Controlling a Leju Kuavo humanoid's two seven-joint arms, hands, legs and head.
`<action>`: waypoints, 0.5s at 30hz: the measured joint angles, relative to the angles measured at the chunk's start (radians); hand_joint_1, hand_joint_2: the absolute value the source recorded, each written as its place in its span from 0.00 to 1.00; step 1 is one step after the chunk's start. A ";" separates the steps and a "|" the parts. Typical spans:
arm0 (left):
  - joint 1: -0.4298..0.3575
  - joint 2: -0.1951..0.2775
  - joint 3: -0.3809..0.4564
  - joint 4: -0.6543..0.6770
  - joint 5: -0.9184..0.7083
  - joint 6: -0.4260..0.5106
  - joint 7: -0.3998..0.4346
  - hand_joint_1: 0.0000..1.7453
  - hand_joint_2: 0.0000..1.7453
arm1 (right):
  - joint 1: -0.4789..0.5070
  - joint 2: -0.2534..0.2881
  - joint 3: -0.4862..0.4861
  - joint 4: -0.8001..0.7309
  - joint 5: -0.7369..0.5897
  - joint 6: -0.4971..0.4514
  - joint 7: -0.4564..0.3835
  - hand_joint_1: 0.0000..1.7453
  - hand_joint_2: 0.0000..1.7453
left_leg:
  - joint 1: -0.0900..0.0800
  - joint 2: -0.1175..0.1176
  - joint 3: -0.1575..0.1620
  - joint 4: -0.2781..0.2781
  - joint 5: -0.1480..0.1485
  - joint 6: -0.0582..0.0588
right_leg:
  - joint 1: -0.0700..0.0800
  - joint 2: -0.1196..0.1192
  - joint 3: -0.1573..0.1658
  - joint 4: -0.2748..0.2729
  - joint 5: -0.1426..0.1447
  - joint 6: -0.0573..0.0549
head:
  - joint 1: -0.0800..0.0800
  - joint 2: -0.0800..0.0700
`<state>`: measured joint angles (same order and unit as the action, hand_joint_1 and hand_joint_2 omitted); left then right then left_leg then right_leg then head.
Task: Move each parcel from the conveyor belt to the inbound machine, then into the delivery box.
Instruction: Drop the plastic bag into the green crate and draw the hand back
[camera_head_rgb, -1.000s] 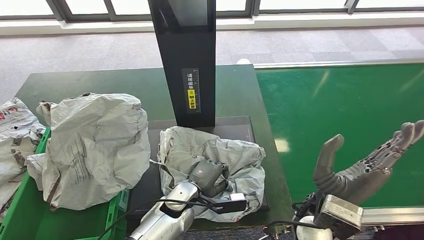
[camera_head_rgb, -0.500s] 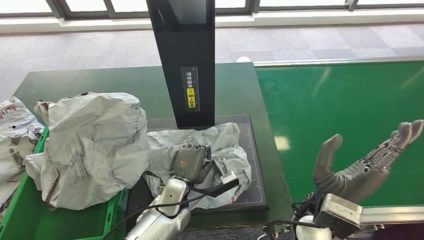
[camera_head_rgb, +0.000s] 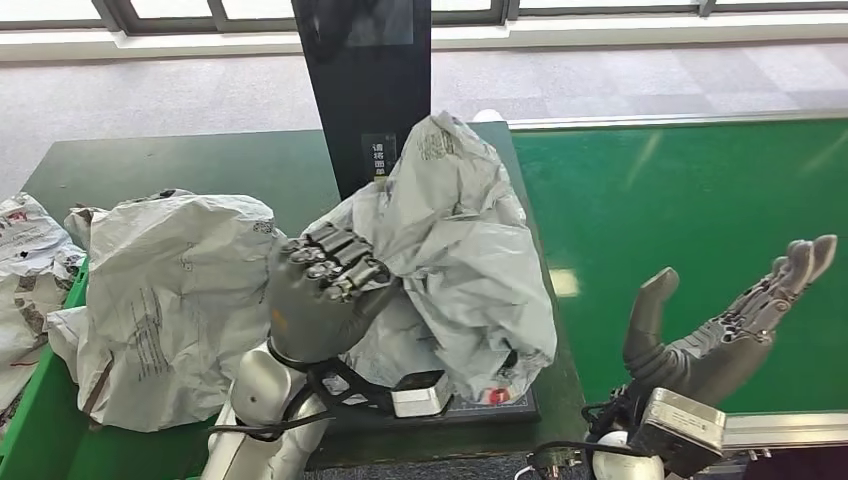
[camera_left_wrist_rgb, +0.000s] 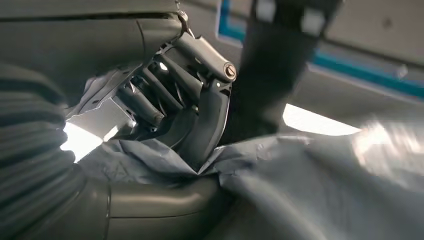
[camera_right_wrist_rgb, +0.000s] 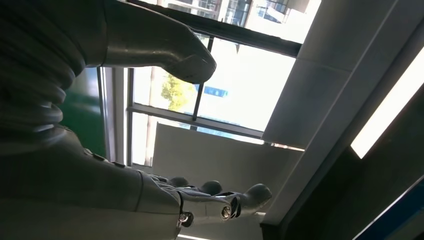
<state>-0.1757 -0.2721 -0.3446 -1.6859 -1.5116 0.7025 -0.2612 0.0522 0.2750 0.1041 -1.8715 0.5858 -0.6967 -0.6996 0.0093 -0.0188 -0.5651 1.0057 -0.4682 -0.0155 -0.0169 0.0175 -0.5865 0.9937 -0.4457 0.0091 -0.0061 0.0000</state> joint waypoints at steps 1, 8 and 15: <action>0.006 -0.003 0.006 -0.050 0.004 0.000 -0.013 1.00 1.00 | 0.000 0.000 0.000 0.000 -0.001 0.000 0.000 0.00 1.00 | 0.000 0.000 0.000 0.000 0.000 0.000 | 0.000 0.000 0.000 0.000 0.000 0.000 | 0.000 0.000; 0.033 -0.005 0.036 -0.260 0.057 -0.001 -0.062 1.00 1.00 | 0.000 0.000 0.000 0.000 -0.003 0.000 0.000 0.00 1.00 | 0.000 0.000 0.000 0.000 0.000 0.000 | 0.000 -0.001 0.000 0.000 0.000 0.000 | 0.000 0.000; 0.067 -0.005 0.114 -0.400 0.475 -0.001 -0.320 1.00 1.00 | 0.000 0.000 0.000 0.000 -0.002 0.000 0.000 0.00 1.00 | 0.000 0.000 0.000 0.000 0.001 -0.001 | 0.000 0.000 0.001 0.001 0.000 0.000 | 0.000 0.000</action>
<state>-0.1091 -0.2766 -0.2302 -2.0858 -1.0366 0.7012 -0.5813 0.0521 0.2750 0.1041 -1.8715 0.5838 -0.6970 -0.6996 0.0095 -0.0190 -0.5646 1.0056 -0.4674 -0.0160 -0.0165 0.0170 -0.5859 0.9945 -0.4459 0.0091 -0.0060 0.0000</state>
